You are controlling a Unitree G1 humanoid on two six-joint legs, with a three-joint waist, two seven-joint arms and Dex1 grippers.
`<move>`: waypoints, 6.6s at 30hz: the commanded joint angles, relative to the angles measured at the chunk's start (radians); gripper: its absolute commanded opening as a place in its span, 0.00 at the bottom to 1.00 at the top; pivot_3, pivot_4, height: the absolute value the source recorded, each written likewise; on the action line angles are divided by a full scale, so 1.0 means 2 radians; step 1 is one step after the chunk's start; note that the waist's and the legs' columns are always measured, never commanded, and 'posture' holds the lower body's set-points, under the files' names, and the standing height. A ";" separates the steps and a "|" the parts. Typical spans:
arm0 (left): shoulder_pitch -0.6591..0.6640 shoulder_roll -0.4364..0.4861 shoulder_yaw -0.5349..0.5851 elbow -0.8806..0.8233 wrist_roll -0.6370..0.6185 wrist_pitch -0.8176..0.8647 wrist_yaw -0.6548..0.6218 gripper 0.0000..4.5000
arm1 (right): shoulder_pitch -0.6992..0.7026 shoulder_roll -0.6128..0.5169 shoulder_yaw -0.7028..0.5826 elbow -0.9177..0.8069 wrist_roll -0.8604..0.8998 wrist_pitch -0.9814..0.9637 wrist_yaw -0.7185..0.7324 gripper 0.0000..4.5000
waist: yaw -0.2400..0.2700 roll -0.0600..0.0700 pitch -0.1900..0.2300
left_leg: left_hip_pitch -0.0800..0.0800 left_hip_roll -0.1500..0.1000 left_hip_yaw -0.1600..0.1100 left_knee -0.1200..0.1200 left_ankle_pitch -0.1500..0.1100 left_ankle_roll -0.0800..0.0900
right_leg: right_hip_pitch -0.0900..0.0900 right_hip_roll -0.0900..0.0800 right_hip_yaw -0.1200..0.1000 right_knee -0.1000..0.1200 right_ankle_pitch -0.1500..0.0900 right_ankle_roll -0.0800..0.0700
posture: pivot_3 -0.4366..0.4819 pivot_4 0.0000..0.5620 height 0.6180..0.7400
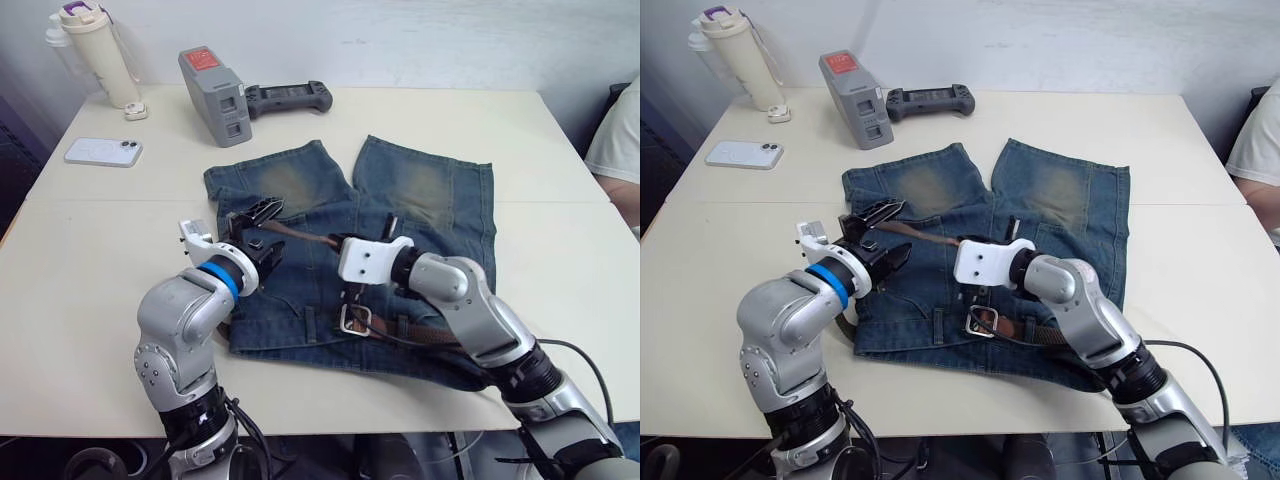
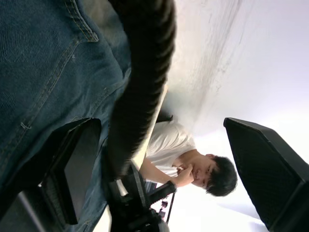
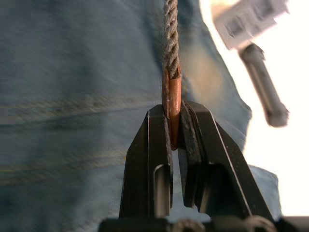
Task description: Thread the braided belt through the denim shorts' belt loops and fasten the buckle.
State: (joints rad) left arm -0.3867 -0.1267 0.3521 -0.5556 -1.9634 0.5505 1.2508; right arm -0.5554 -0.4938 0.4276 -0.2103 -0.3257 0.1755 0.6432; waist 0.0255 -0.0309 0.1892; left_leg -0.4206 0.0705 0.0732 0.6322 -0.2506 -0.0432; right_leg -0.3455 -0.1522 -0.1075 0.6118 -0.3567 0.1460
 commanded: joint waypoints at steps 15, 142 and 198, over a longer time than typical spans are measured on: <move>0.028 0.014 -0.031 -0.032 -0.004 -0.032 0.002 1.00 | 0.017 -0.004 -0.028 -0.038 -0.035 -0.014 -0.011 0.00 | 0.000 0.000 0.000 | 0.000 0.000 0.000 0.000 0.000 0.000 | 0.000 0.000 0.000 0.000 0.000 0.000 | 0.48 0.27 1.00; 0.036 0.187 0.052 0.140 -0.004 0.178 -0.262 0.00 | -0.049 -0.090 -0.115 -0.077 0.321 0.341 0.159 0.99 | -0.002 0.001 -0.001 | -0.001 0.001 0.004 0.000 0.001 0.000 | -0.007 0.001 0.005 0.005 0.000 -0.001 | 0.48 0.27 1.00; 0.094 0.231 -0.077 0.099 0.240 0.070 -0.460 0.00 | -0.080 -0.167 -0.278 -0.154 0.598 0.520 0.097 0.99 | 0.000 0.001 -0.001 | -0.001 0.001 0.006 -0.001 0.001 0.000 | -0.007 0.001 0.006 0.005 0.000 -0.001 | 0.48 0.27 1.00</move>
State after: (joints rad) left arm -0.1877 0.3406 0.1901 -0.3381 -1.4999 0.7067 0.3531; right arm -0.6962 -0.8095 -0.0925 -0.4854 0.8468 1.2156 0.8475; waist 0.0254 -0.0285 0.1872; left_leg -0.4220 0.0726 0.0848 0.6309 -0.2496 -0.0438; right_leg -0.3604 -0.1511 -0.0945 0.6224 -0.3570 0.1442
